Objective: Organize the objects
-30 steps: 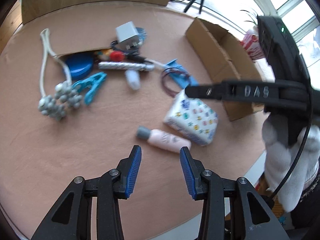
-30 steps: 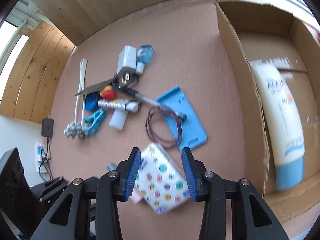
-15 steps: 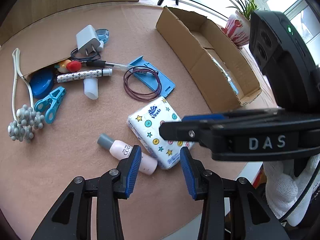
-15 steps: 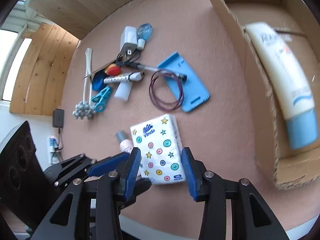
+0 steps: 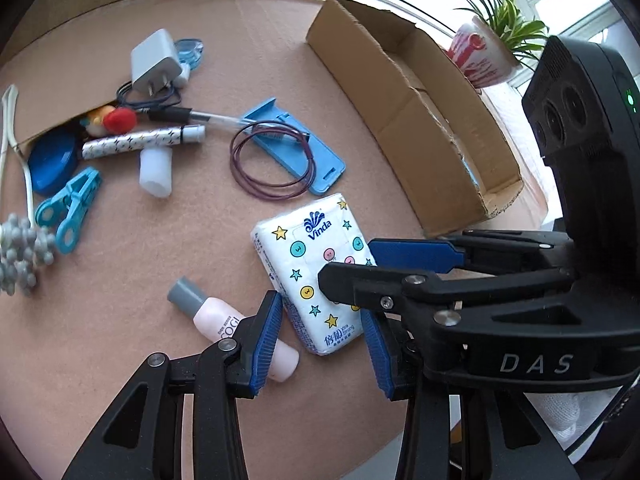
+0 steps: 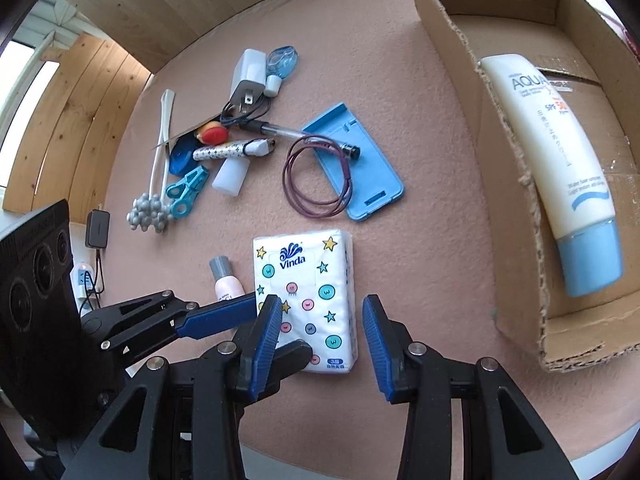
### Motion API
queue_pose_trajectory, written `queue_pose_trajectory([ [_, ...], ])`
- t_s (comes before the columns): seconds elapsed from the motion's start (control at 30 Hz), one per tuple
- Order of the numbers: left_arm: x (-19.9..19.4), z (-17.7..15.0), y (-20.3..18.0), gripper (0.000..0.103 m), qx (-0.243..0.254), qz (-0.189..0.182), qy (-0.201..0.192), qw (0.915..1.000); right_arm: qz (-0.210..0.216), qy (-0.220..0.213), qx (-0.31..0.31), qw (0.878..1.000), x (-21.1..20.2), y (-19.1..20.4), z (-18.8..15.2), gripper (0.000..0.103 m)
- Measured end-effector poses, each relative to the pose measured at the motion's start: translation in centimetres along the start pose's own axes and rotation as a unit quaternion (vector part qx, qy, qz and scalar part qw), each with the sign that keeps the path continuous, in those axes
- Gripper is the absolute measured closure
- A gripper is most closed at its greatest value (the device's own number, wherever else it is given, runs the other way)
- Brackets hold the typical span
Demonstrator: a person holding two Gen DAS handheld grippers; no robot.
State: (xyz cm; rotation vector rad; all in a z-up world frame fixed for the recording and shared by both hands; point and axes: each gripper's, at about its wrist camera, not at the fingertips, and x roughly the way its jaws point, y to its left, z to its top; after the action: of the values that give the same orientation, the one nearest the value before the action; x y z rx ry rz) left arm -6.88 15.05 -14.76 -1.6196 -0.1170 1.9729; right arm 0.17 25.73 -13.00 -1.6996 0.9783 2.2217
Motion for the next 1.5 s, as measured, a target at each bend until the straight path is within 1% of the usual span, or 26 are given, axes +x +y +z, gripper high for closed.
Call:
queue_pose_trajectory([
  [0.1,0.1,0.0,0.3,0.058,-0.002,-0.003,-0.001,1.0000,0.005,-0.002,-0.001,1.000,0.1,0.1,-0.2,0.067],
  [0.17,0.2,-0.3,0.1,0.059,-0.006,-0.013,0.002,0.9999,0.002,-0.004,0.000,1.000,0.0,0.1,-0.3,0.067],
  [0.23,0.1,-0.2,0.0,0.059,-0.011,-0.013,0.001,0.9998,-0.005,-0.008,-0.005,1.000,-0.2,0.3,-0.3,0.067],
  [0.3,0.0,-0.1,0.0,0.059,-0.018,-0.017,-0.001,0.9997,-0.003,-0.010,-0.003,1.000,-0.5,0.3,-0.5,0.067],
  [0.37,-0.4,-0.1,-0.4,0.059,-0.020,-0.015,-0.006,0.9997,0.002,-0.017,-0.002,1.000,-1.2,0.3,-0.5,0.067],
  [0.5,-2.6,-0.2,-1.2,0.059,-0.008,-0.008,-0.027,0.9996,0.006,-0.041,-0.010,0.999,-3.4,0.6,-0.4,0.067],
  [0.67,-4.6,1.5,-3.2,0.059,0.011,-0.004,-0.056,0.9984,0.001,-0.081,-0.017,0.997,-6.8,0.3,0.5,0.067],
  [0.83,-5.3,4.6,-6.0,0.058,0.039,-0.008,-0.080,0.9960,-0.016,-0.114,-0.015,0.993,-10.2,-1.5,2.1,0.067],
  [1.0,-3.5,8.6,-10.1,0.058,0.055,-0.019,-0.087,0.9945,-0.040,-0.134,-0.008,0.990,-12.5,-4.5,3.5,0.067],
  [1.13,-1.4,10.0,-12.4,0.058,0.062,-0.029,-0.080,0.9944,-0.048,-0.133,0.008,0.990,-13.2,-8.0,4.5,0.067],
  [1.23,0.6,11.3,-14.3,0.058,0.062,-0.041,-0.067,0.9949,-0.052,-0.127,0.024,0.990,-13.3,-10.6,5.0,0.067],
  [1.33,2.8,12.3,-15.2,0.058,0.058,-0.049,-0.054,0.9957,-0.061,-0.120,0.034,0.990,-13.2,-12.8,5.3,0.067],
  [1.5,5.6,12.8,-16.6,0.058,0.052,-0.046,-0.031,0.9971,-0.061,-0.102,0.048,0.992,-12.3,-15.6,5.6,0.067],
])
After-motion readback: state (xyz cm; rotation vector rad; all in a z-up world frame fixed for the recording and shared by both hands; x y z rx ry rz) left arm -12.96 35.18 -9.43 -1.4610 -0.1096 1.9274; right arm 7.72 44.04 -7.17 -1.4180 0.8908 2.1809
